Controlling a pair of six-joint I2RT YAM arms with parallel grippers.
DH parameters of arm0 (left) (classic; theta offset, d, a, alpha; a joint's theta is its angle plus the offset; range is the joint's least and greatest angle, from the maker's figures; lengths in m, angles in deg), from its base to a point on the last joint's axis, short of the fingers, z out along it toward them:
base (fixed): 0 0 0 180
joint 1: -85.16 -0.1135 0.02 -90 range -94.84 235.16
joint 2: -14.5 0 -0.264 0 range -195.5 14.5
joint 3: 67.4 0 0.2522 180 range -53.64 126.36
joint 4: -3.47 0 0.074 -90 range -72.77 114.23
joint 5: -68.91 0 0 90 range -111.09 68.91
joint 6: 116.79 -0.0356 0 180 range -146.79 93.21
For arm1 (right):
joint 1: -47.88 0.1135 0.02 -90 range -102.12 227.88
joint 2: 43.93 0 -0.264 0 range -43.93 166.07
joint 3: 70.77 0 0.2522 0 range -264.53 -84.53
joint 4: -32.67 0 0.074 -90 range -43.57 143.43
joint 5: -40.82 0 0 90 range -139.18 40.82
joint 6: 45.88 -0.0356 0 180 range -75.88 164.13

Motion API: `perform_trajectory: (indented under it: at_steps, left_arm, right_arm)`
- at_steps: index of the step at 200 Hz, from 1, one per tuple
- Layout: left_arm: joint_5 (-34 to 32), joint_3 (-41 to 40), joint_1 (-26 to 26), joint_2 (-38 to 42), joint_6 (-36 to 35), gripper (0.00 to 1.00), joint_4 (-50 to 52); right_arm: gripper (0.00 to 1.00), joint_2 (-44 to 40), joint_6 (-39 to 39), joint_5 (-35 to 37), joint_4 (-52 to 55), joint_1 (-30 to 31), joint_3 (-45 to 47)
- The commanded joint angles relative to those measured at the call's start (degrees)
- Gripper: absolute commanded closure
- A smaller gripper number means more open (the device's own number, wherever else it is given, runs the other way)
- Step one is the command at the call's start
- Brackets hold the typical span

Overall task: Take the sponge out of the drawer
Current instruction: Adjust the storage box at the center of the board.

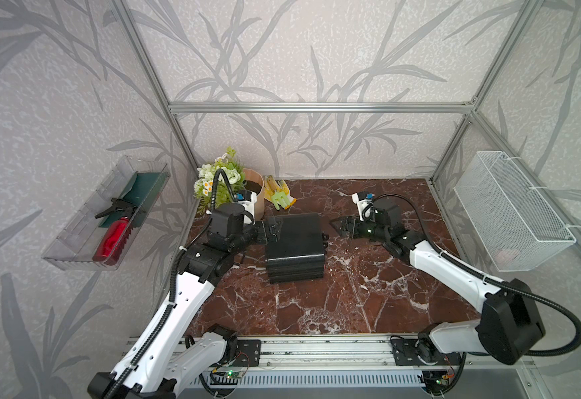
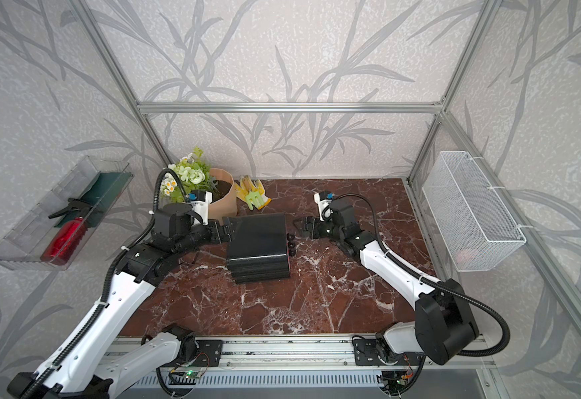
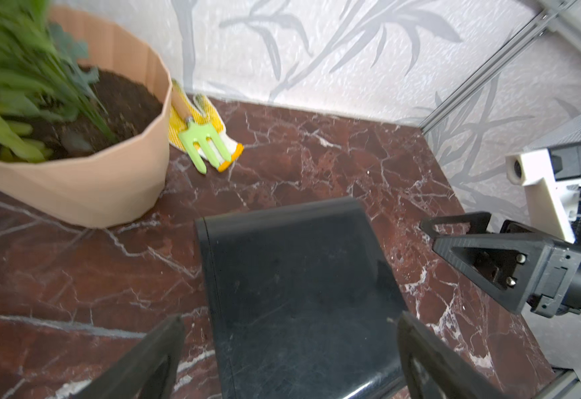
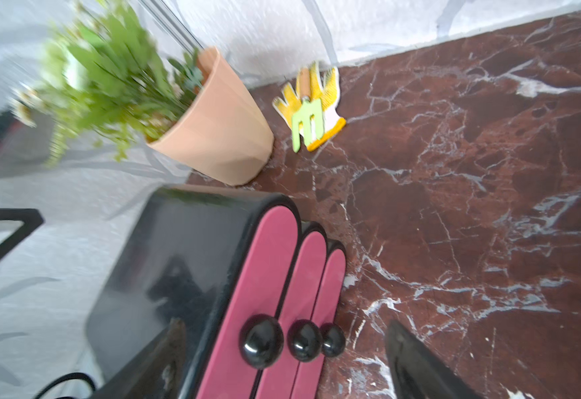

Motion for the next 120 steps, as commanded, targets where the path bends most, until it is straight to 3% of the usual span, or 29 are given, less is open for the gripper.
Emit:
perform_trajectory:
  at_steps: [1, 18, 52, 120]
  left_arm:
    - [3.7, 0.9, 1.2, -1.2, -0.7, 0.08, 2.3]
    - [3.4, 0.3, 2.5, -2.4, 0.1, 0.09, 3.0]
    - [-1.1, -0.8, 4.5, -3.3, 0.5, 0.13, 7.4]
    - [-3.6, -6.1, 4.5, -2.7, 2.7, 0.12, 6.6]
  right_arm:
    - [0.17, 0.4, -9.1, -13.2, -10.5, -3.2, 4.8]
    - [0.2, 1.2, -11.8, -17.0, -15.6, -3.9, 7.0]
    - [0.27, 4.3, -10.7, -20.1, -14.4, -3.9, 7.2]
    - [0.4, 16.1, -25.1, -28.8, -41.4, -3.0, 10.8]
